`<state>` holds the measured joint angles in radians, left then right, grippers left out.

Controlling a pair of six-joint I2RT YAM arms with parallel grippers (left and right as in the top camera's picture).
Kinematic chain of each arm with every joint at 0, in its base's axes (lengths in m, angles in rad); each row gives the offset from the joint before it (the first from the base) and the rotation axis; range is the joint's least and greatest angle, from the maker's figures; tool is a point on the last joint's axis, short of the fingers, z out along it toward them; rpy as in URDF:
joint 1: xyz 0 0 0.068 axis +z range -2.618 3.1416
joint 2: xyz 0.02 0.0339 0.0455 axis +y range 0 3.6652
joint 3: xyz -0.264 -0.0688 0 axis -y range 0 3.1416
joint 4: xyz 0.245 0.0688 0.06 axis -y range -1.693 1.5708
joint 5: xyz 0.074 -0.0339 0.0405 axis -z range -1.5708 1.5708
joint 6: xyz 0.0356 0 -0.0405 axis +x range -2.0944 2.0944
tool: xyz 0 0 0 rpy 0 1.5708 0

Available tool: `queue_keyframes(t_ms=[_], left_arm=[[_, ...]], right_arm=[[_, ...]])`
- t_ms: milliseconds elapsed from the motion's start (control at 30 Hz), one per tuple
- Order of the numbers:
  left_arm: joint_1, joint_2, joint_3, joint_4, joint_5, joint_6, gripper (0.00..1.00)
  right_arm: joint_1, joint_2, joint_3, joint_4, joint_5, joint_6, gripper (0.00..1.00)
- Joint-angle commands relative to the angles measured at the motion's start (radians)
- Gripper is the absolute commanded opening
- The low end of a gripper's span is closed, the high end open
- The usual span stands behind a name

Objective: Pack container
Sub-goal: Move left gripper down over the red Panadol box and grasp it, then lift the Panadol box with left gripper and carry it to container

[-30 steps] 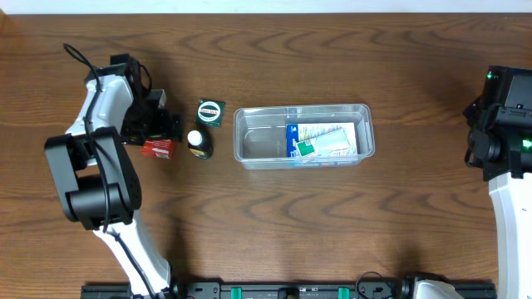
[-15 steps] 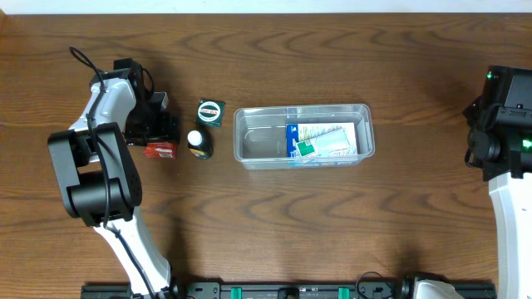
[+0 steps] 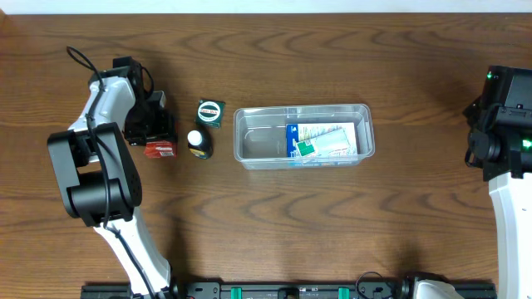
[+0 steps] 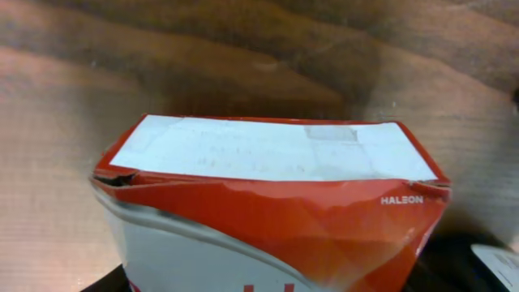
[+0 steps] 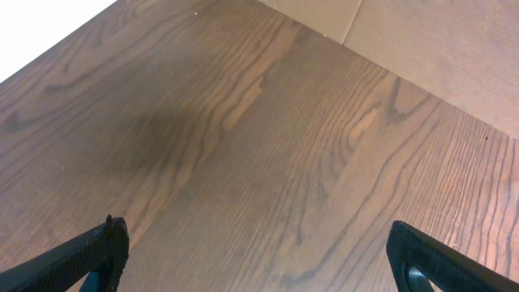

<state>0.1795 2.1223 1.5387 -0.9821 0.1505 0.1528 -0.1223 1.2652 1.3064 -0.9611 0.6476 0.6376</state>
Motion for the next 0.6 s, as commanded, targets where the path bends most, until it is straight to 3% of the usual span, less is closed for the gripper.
queue_keyframes(t_ms=[0,200,333,567], left_arm=[[0.001,-0.033,0.075,-0.048,-0.001,-0.045,0.62],[-0.002,-0.108,0.225,-0.194,0.012,-0.091,0.62],[-0.011,-0.187,0.306,-0.255,0.168,-0.092,0.62],[-0.072,-0.325,0.313,-0.224,0.463,-0.126,0.61]], right_arm=[[-0.008,0.003,0.002,-0.001,0.021,-0.014,0.99],[-0.008,0.003,0.002,0.0,0.021,-0.014,0.99],[-0.008,0.003,0.002,0.0,0.021,-0.014,0.99],[-0.008,0.003,0.002,0.0,0.021,-0.014,0.99]])
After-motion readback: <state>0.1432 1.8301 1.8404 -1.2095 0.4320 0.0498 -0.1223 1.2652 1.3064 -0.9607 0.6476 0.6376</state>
